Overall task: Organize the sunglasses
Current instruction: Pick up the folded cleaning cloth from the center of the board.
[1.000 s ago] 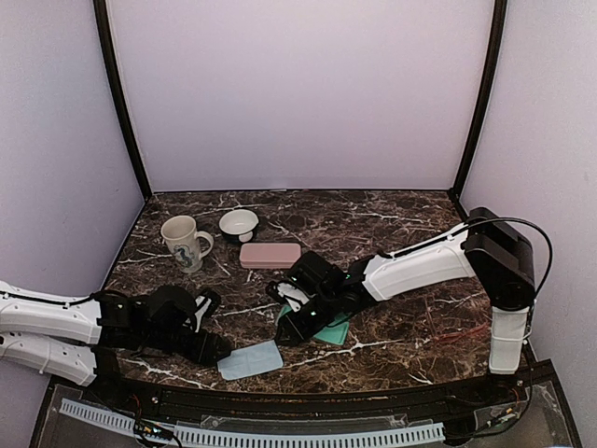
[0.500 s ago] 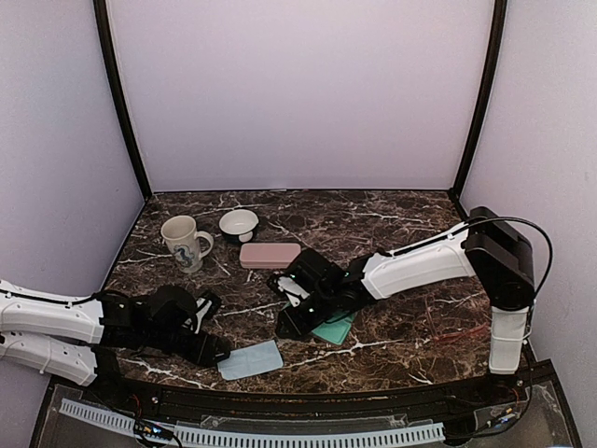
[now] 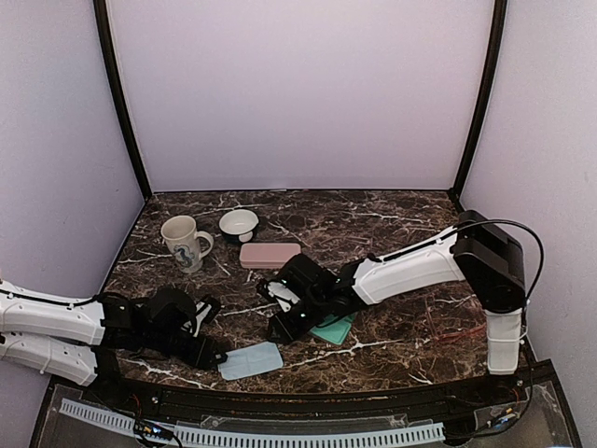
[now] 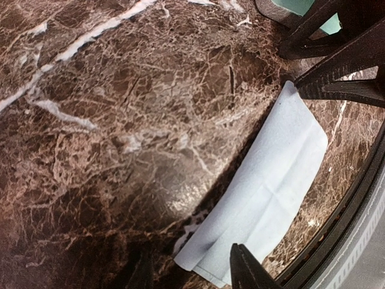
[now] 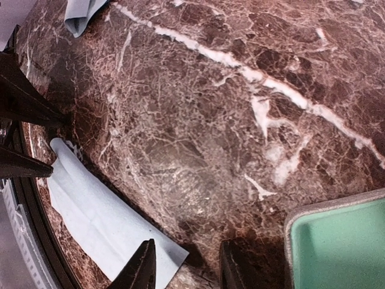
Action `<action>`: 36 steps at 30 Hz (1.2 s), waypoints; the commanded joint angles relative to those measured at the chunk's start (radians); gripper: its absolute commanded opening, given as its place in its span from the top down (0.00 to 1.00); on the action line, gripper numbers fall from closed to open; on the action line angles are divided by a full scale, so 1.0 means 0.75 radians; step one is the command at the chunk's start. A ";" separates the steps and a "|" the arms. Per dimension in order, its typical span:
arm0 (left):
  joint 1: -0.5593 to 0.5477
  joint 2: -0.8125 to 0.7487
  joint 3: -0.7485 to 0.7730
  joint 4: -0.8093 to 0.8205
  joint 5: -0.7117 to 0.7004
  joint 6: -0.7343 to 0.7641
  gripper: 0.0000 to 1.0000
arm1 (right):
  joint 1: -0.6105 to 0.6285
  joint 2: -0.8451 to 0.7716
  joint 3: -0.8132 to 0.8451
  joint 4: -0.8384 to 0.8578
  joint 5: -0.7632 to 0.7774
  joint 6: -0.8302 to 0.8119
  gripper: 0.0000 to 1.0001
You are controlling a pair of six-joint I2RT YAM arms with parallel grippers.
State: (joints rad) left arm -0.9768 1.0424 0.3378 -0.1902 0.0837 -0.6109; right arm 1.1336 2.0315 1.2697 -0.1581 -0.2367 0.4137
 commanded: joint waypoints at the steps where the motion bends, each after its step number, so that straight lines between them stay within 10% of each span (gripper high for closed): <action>1: 0.010 -0.015 -0.018 0.008 0.015 -0.001 0.55 | 0.015 0.040 0.018 0.013 -0.025 -0.029 0.63; 36: 0.010 0.024 -0.030 0.063 0.021 0.018 0.68 | 0.019 0.056 -0.002 0.019 -0.091 -0.046 0.77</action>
State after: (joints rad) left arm -0.9768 1.0584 0.3325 -0.1497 0.0952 -0.6094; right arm 1.1393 2.0468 1.2732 -0.1490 -0.2955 0.3779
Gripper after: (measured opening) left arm 0.324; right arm 0.233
